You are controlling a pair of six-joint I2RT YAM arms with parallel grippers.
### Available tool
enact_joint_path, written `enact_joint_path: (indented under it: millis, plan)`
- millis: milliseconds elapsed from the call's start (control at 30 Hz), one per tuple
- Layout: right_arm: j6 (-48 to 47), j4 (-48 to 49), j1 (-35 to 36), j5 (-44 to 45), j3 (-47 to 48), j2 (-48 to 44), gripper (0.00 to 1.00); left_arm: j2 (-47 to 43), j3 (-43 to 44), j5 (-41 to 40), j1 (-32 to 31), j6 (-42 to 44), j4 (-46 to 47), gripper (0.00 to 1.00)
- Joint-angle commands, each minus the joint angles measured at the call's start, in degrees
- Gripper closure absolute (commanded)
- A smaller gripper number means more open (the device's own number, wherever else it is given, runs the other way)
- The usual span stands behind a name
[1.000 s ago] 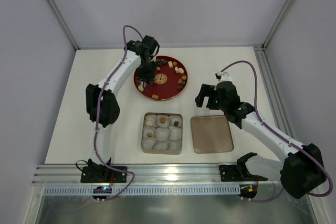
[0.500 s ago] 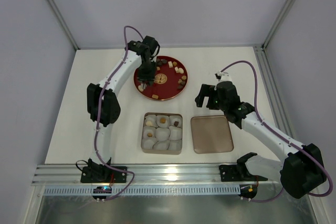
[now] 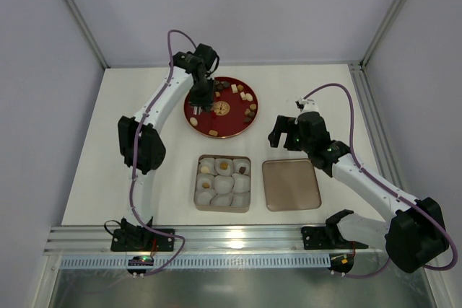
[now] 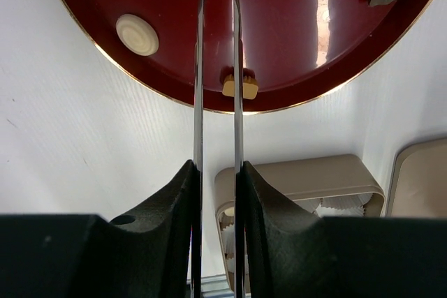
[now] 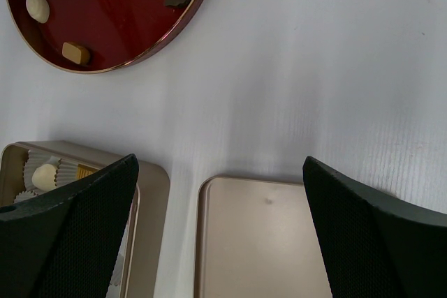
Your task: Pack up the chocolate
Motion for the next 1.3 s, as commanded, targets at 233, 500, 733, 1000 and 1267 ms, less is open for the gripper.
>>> enact_joint_path:
  millis: [233,500,733,1000,1267]
  plan:
    - [0.17,2.21,0.33,0.10,0.47,0.44,0.00,-2.55,1.90,-0.28,0.01,0.90,-0.84,0.70]
    - [0.43,2.30,0.33,-0.07,0.30,0.27,0.00,-0.70,1.82,-0.11,0.01,1.25,-1.10,0.68]
    - [0.17,2.12,0.33,0.19,-0.06,-0.44,0.00,0.09,0.94,-0.02,0.01,1.08,-0.05,0.65]
    - [0.17,2.12,0.33,0.28,-0.23,-0.35,0.00,0.35,0.50,-0.37,-0.08,1.25,-0.05,0.63]
    - [0.26,2.03,0.33,0.19,-0.23,-0.44,0.00,-0.09,-0.47,0.68,0.01,1.51,0.21,0.59]
